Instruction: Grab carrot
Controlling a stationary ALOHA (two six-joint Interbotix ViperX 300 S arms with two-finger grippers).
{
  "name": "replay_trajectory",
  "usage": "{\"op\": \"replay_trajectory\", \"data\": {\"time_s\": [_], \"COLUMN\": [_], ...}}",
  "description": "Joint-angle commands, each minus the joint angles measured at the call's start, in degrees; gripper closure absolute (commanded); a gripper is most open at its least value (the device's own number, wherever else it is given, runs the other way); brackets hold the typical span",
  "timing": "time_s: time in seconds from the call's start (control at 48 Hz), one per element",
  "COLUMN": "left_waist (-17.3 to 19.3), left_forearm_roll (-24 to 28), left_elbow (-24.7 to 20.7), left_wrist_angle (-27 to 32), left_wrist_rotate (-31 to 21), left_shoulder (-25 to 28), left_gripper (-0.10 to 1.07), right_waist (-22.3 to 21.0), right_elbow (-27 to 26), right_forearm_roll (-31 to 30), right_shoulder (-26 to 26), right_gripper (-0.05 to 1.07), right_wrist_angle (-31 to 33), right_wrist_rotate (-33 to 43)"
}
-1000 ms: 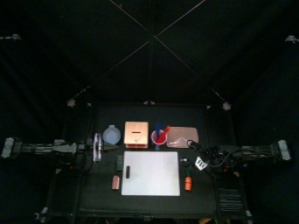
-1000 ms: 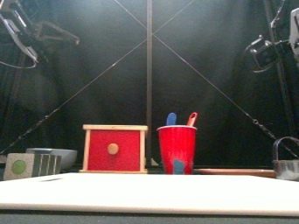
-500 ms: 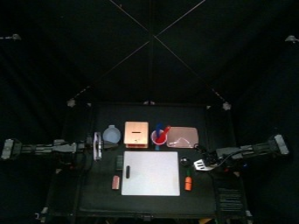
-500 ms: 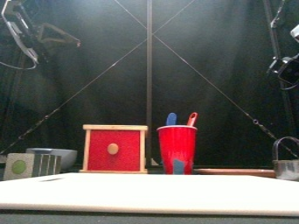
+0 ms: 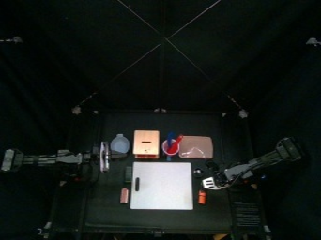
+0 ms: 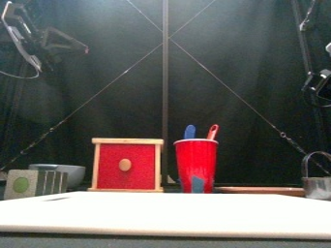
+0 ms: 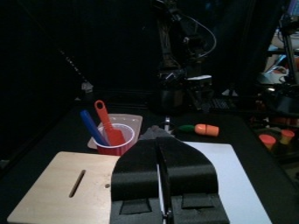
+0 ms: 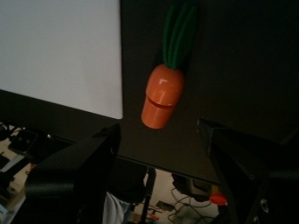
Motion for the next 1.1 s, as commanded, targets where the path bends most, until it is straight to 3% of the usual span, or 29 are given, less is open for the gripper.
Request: {"op": "replay_trajectory", "data": {"time_s": [0.0, 0.25, 0.667, 1.083], "left_waist": [0.6, 1.0, 1.3, 2.2], "left_forearm_roll": [0.0, 0.0, 0.1, 0.1], "left_elbow": [-1.0, -0.9, -0.8, -0.6], "left_wrist_angle": [-0.6, -0.6, -0.6, -0.6], "left_wrist_rotate": [0.0, 0.0, 0.3, 0.2], "left_shoulder": [0.3, 0.3, 0.2, 0.2], "left_gripper": [0.91, 0.91, 0.91, 0.91], "right_waist": [1.4, 3.0, 3.0, 2.7], "right_elbow": [-1.2, -1.2, -2.2, -3.0], "right_forearm_roll": [-1.7, -5.2, -4.2, -4.7], "right_shoulder": [1.8, 6.9, 16.3, 19.8], "right_gripper": [0.05, 0.05, 0.06, 0.31], "right_wrist_angle": [-0.2, -1.2, -7.2, -8.3], "right_wrist_rotate": [3.4, 10.8, 11.3, 11.2]}}
